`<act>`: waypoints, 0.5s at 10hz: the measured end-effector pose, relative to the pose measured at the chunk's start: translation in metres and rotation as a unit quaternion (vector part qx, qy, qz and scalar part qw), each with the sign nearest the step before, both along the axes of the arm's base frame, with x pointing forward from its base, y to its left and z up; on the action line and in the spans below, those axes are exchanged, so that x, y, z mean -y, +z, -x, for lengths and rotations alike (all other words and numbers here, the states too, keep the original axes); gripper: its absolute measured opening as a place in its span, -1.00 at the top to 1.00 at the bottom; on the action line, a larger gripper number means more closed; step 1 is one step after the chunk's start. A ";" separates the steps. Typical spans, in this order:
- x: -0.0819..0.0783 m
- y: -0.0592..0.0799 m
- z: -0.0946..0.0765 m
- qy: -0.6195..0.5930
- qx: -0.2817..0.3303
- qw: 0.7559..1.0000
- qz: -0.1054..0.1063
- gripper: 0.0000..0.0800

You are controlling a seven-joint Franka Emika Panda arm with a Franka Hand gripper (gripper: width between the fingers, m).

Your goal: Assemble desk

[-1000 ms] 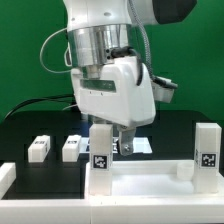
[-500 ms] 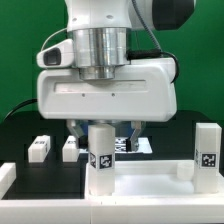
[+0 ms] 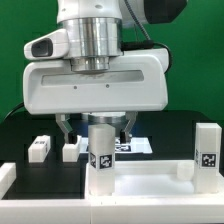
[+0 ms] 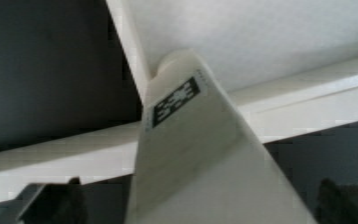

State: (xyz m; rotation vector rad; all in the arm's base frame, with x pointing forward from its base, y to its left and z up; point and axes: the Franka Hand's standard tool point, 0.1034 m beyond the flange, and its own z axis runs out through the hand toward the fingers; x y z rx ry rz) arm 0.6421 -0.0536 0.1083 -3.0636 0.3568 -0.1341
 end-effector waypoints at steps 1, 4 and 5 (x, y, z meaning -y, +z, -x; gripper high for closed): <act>0.000 -0.001 0.000 0.000 0.000 1.000 0.000 -0.62; -0.005 0.002 0.006 0.177 0.034 0.983 0.041 -0.62; 0.000 0.001 0.010 0.223 0.035 0.973 0.047 -0.62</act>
Offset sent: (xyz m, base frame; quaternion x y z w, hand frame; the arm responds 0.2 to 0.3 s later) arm -0.0186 0.0122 0.0108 -0.0161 0.0584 -0.3555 0.9327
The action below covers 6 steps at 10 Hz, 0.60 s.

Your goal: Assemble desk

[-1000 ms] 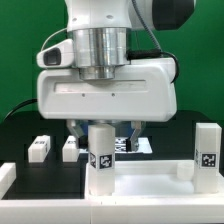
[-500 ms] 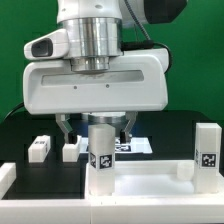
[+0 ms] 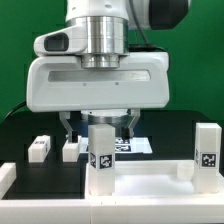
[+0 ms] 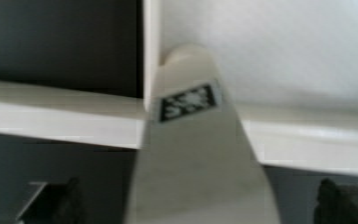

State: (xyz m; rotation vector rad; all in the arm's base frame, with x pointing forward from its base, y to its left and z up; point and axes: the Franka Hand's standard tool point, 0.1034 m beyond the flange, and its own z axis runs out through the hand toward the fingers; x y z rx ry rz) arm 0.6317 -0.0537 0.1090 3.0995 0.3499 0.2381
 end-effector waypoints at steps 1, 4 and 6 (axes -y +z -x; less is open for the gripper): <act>0.001 0.000 0.000 0.016 -0.001 1.000 0.004 -0.62; 0.002 -0.001 0.000 0.032 -0.001 0.999 0.008 -0.62; 0.002 -0.001 0.000 0.014 -0.001 1.000 0.004 -0.50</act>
Offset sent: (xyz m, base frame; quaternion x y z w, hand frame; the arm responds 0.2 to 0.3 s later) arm 0.0000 0.0000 0.0000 0.0000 0.0000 0.0650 0.9979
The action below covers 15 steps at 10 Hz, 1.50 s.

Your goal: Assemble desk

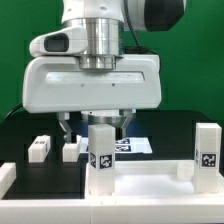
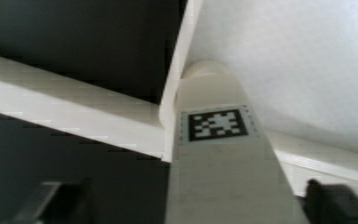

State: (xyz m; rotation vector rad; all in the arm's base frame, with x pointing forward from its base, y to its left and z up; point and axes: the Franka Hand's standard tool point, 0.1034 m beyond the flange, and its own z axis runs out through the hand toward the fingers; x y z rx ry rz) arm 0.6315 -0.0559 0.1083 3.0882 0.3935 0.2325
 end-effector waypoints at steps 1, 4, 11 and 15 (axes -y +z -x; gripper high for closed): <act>-0.001 0.000 0.000 -0.049 0.000 0.999 -0.008 0.04; -0.001 -0.001 0.000 -0.151 0.000 0.988 -0.024 0.28; -0.006 -0.001 0.003 -0.511 -0.016 0.855 -0.087 0.28; -0.008 -0.001 0.002 -0.745 -0.036 0.647 -0.158 0.26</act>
Offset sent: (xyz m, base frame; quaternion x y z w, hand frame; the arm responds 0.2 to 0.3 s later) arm 0.0000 0.0000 0.0000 0.0000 0.0000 0.1938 0.9810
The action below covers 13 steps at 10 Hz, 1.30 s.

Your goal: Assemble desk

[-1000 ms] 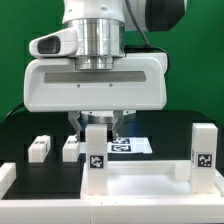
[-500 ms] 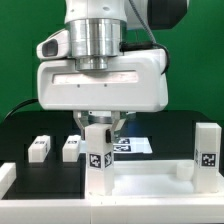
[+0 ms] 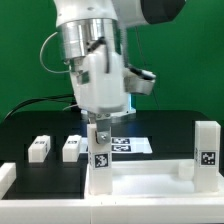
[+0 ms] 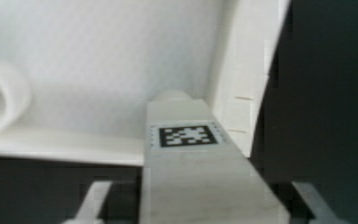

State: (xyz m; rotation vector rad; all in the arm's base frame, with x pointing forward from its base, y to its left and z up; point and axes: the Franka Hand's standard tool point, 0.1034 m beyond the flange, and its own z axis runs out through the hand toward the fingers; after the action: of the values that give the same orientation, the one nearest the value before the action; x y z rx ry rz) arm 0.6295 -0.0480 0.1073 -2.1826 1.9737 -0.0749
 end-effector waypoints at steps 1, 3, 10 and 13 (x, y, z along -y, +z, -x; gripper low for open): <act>-0.001 0.000 0.000 -0.035 -0.003 0.999 -0.007 0.26; -0.002 0.000 0.000 -0.082 -0.011 0.996 -0.017 0.26; 0.002 -0.002 0.002 -0.246 -0.033 0.967 -0.055 0.11; 0.001 -0.004 0.002 -0.245 -0.033 0.967 -0.055 -0.54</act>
Offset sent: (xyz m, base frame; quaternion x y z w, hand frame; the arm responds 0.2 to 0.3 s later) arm 0.0000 0.0000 0.0000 0.0000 0.0000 0.1296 0.9916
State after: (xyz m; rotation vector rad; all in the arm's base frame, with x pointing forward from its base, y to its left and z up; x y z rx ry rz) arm 0.6271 -0.0494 0.1036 -1.6069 2.4455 0.0366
